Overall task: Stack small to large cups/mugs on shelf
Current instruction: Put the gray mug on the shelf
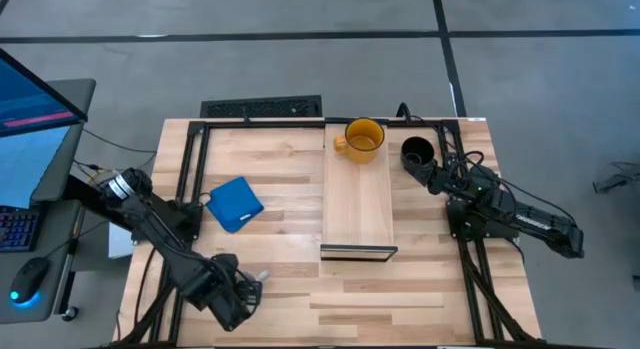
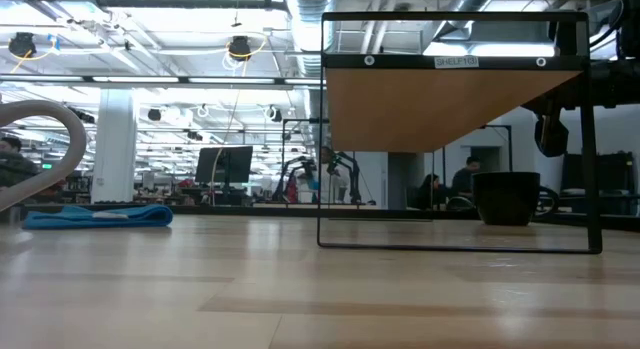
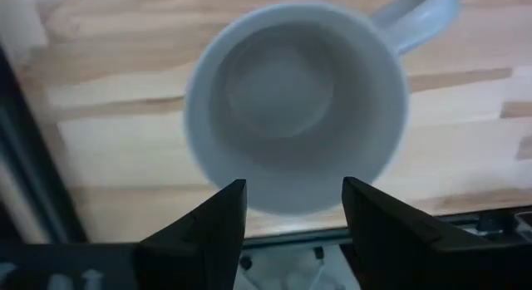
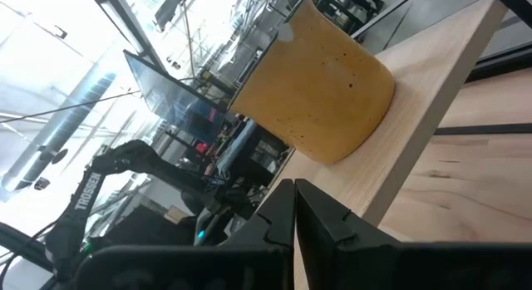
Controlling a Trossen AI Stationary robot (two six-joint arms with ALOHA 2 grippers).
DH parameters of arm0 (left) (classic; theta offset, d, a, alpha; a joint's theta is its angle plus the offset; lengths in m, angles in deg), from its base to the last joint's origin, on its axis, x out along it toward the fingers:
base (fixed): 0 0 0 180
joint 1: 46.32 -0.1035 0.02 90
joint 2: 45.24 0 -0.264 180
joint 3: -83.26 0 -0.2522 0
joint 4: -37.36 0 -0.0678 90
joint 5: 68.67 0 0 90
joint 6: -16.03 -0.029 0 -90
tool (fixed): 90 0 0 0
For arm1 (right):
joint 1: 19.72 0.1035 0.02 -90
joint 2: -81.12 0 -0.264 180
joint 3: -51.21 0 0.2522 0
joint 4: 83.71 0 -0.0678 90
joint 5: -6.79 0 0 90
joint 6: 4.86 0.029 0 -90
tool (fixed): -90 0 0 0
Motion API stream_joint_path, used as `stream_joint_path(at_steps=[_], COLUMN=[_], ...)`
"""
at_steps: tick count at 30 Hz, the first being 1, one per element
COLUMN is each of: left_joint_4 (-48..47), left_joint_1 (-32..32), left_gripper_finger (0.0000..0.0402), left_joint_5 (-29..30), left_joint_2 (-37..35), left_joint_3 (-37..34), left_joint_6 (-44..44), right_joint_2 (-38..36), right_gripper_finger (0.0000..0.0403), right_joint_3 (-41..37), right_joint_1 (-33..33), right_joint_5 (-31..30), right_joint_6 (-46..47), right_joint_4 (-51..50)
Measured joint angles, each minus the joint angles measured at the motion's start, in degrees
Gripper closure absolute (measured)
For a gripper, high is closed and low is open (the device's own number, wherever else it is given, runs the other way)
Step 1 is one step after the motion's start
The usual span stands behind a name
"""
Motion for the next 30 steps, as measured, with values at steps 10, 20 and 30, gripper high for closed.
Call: stream_joint_path(at_steps=[10, 20, 30], left_joint_4=[-2.6, -5.3, -6.1], left_joint_1=[0.0, 0.0, 0.2], left_gripper_finger=[0.0225, 0.0277, 0.0281], left_joint_5=[-4.9, -2.3, -2.2], left_joint_2=[0.0, 0.0, 0.0], left_joint_3=[0.0, 0.0, 0.0], left_joint_6=[0.5, -1.3, -1.6], right_joint_2=[0.0, 0.0, 0.0], right_gripper_finger=[0.0369, 0.0369, 0.0369], right_joint_3=[0.0, 0.0, 0.0], right_joint_1=[0.0, 0.0, 0.0], right_joint_5=[0.0, 0.0, 0.0], right_joint_6=[0.0, 0.0, 0.0], right_joint_4=[0.0, 0.0, 0.0])
